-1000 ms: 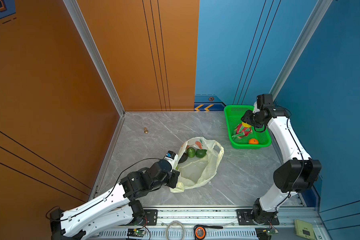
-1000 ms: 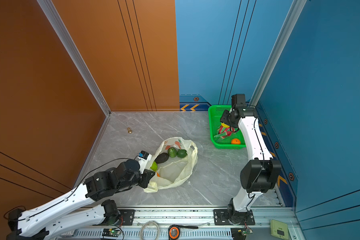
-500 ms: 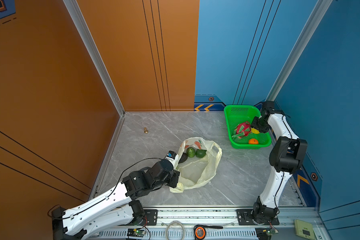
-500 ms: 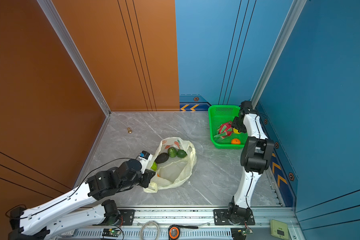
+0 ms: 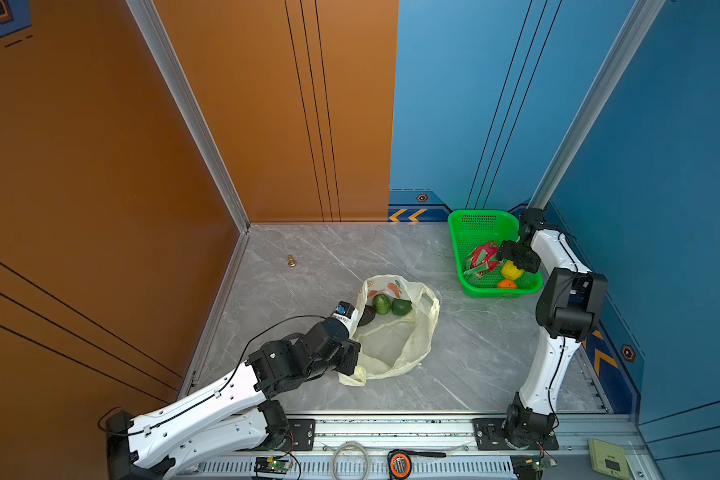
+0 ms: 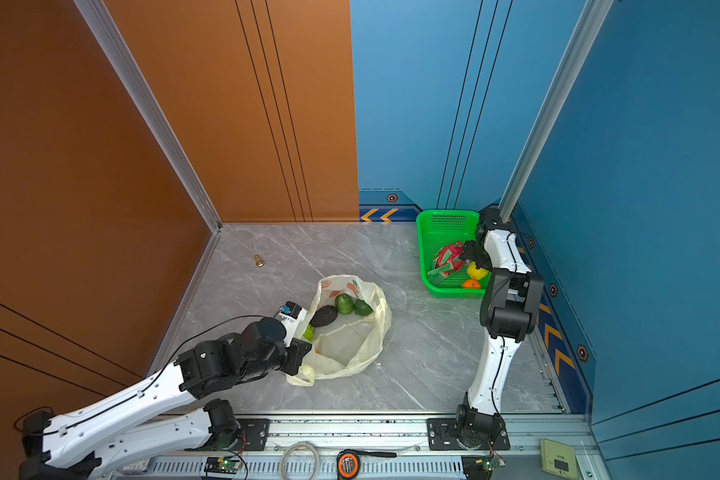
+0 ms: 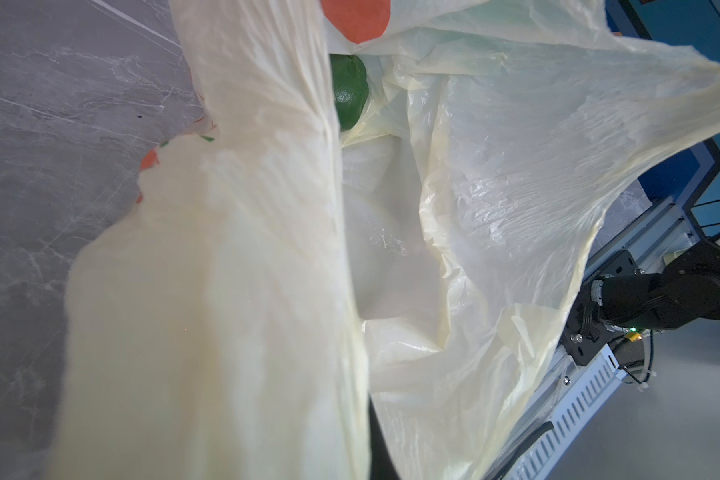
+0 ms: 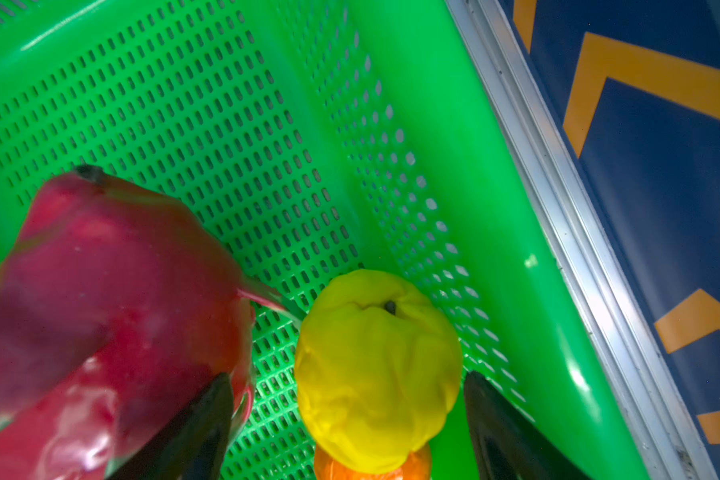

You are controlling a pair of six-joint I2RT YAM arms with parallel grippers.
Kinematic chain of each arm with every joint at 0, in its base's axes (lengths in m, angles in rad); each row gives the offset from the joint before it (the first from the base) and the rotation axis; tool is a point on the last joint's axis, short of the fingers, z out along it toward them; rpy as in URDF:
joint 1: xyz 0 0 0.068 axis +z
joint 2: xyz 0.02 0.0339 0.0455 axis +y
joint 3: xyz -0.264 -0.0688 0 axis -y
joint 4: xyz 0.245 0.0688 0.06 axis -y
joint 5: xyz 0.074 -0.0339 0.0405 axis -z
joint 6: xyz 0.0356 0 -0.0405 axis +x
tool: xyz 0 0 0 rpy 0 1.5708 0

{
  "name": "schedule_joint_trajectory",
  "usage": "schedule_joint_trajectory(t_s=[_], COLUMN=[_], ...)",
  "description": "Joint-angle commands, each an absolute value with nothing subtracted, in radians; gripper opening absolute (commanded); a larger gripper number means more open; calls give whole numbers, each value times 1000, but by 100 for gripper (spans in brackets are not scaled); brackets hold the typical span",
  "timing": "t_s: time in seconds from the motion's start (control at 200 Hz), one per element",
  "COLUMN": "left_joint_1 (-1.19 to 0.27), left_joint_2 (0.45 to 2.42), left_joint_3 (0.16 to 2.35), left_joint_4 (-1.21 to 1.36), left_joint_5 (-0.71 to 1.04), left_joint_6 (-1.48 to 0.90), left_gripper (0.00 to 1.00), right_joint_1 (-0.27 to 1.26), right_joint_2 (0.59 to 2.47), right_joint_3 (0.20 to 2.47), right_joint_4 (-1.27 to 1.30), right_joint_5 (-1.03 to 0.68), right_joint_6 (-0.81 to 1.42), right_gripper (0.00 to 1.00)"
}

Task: Untie the knot of the plastic bag and take out the fruit
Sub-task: 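Lower the yellow fruit into the green basket and open the right gripper, then move the right gripper back over the bag opening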

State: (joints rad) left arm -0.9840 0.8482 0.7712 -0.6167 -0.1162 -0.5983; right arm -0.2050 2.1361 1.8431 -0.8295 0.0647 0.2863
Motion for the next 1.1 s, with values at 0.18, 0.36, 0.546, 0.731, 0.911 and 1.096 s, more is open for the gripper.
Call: schedule_joint_trajectory(t_s=[0.18,0.36,0.546,0.731,0.911,1.096], left_joint_1=[-992,-993,-993,-993,-994,-991], left_joint_2=[831,814,788,782,784,782], left_joint_3=[801,801,794,792,792,788], left_joint_4=[-614,-614,-616,-624,-625,-624], left_joint_5=[-139,-137,-135,-130,-118,-107], left_joint_6=[-587,-575,-567,-555,-545,-539], left_gripper=[0,0,0,0,0,0], right_joint_1=[-201,-179,-107,100,356,602], right_joint_2=[1993,1871,1720,1556,1436,1427], right_joint_3=[1767,1706,1678,1661,1672,1750], right_joint_4=[-862,-882,-971,-1060,-1071,-1082], right_joint_5=[49,31,-45,-65,-48,-6], right_joint_6=[279,293,302,331,433,523], right_gripper=[100,100,100,100,100,100])
